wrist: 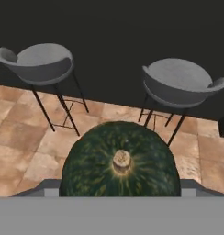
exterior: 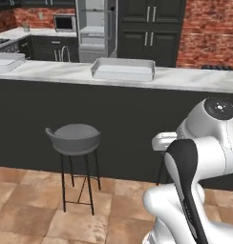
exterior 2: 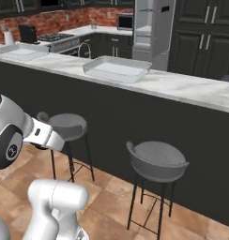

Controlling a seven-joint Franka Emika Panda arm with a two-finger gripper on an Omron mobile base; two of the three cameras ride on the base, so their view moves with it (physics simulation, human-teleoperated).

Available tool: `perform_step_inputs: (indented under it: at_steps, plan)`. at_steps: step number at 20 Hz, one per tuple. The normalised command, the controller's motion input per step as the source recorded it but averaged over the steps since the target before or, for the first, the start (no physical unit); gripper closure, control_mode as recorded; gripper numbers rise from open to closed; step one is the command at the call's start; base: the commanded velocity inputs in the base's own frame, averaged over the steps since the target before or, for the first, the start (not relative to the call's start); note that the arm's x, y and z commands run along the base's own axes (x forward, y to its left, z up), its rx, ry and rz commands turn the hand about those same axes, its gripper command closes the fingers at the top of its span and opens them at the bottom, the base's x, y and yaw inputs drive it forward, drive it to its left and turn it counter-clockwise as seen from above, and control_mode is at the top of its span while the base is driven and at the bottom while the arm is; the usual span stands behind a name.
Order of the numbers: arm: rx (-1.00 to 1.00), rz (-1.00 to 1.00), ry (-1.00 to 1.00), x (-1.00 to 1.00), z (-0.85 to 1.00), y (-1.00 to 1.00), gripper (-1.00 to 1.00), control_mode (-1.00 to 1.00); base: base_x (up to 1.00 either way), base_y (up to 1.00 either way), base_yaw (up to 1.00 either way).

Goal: Place the cold items (cucumber and squash) from the fridge in one tupperware on the dining counter. Place the warm items (kebab skewer and hot dog) in the stove area in another tupperware.

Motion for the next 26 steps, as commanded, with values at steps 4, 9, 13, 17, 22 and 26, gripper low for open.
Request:
perform_step_inputs:
  at_steps: [4, 9, 13, 17, 22, 26]
  plan:
    - [0.00, 0.00, 0.00, 0.00, 0.00, 0.00, 1.00, 1.00, 0.37, 1.00, -0.26]
    - [0.00, 0.00, 0.00, 0.00, 0.00, 0.00, 1.00, 1.00, 0.38, 1.00, -0.25]
    - [0.00, 0.00, 0.00, 0.00, 0.00, 0.00, 1.00, 1.00, 0.29, 1.00, -0.25]
    - [0.00, 0.00, 0.00, 0.00, 0.00, 0.00, 1.00, 1.00, 0.23, 1.00, -0.22]
    - [0.00, 0.00, 0.00, 0.00, 0.00, 0.00, 1.00, 1.00, 0.31, 1.00, -0.18]
    - [0.00, 0.00, 0.00, 0.00, 0.00, 0.00, 1.00, 1.00, 0.24, 0.92, -0.12]
